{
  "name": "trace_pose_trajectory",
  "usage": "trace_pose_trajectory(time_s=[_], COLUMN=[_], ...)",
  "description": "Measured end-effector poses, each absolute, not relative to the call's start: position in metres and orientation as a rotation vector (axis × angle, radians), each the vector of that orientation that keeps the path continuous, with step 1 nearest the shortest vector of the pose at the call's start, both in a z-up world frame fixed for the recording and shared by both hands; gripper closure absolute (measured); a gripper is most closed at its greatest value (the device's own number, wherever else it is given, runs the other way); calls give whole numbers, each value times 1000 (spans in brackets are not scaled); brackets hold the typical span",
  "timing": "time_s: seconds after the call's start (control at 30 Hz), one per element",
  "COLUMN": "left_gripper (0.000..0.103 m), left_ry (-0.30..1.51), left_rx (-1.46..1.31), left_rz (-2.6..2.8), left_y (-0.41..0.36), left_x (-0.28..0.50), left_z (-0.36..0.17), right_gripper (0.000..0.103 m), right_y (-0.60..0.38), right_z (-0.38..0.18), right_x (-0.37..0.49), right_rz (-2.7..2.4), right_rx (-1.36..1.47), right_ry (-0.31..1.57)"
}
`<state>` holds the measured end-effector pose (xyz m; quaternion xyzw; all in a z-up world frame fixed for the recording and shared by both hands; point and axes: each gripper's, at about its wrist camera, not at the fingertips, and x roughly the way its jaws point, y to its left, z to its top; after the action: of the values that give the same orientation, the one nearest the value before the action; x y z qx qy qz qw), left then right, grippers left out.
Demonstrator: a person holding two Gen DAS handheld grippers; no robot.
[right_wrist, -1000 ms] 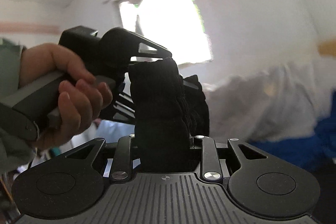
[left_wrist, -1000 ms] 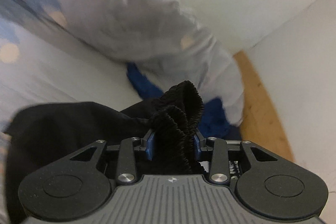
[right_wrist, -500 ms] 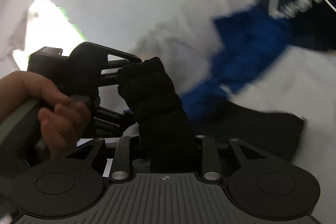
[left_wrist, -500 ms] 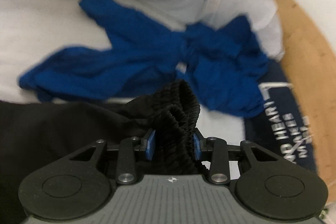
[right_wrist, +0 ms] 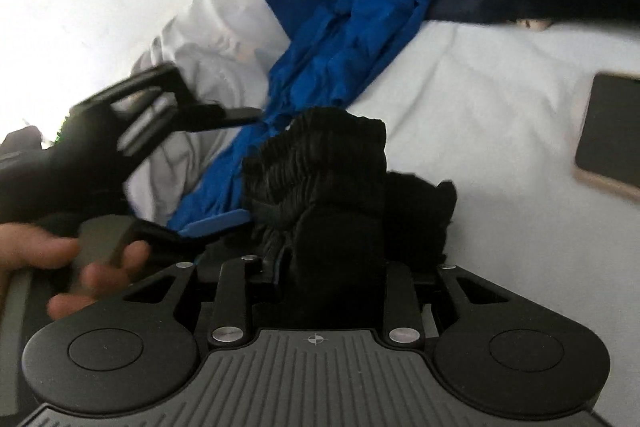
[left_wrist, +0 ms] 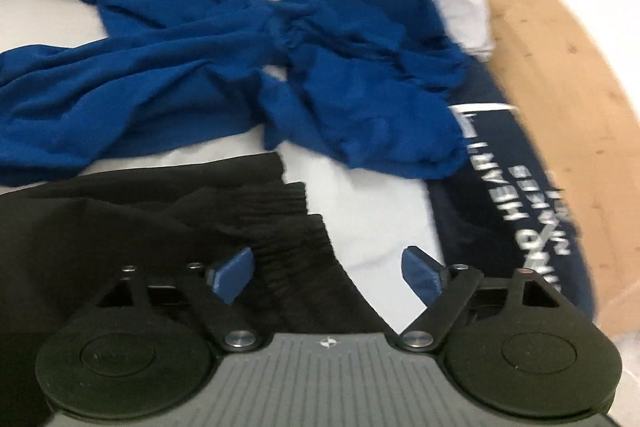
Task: Fold clothes
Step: 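Lower the black shorts onto the bed with both grippers holding the waistband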
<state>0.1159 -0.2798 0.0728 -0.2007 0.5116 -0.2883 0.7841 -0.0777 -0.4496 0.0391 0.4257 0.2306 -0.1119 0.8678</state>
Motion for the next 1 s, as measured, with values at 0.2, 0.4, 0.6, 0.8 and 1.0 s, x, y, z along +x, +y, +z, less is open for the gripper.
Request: trace_pose_trajectory(time_s=[0.2,0.4,0.6,0.8,1.0], left_gripper=[0,0,0,0,0], left_ry=[987,817,778,889,984], left_rx=[-550,-530,-546,-639,-656], left_rz=[-688,-646,-447,-426,-526], left_y=[-206,-78,53,93,70], left_x=[92,36,-15,-21,-7], left_z=[108,147,133,69,17], right_gripper=[63,56,53,49,47], right_y=[-456,-451,-450,-444,-445], right_z=[52,55,51,53,57], right_x=[-90,-84,-81,-73,-73], right_rz=[-312,-290,-289,-318,-351], right_rx=[832,745,756,701,698], right_ry=[464,463,465,488,489])
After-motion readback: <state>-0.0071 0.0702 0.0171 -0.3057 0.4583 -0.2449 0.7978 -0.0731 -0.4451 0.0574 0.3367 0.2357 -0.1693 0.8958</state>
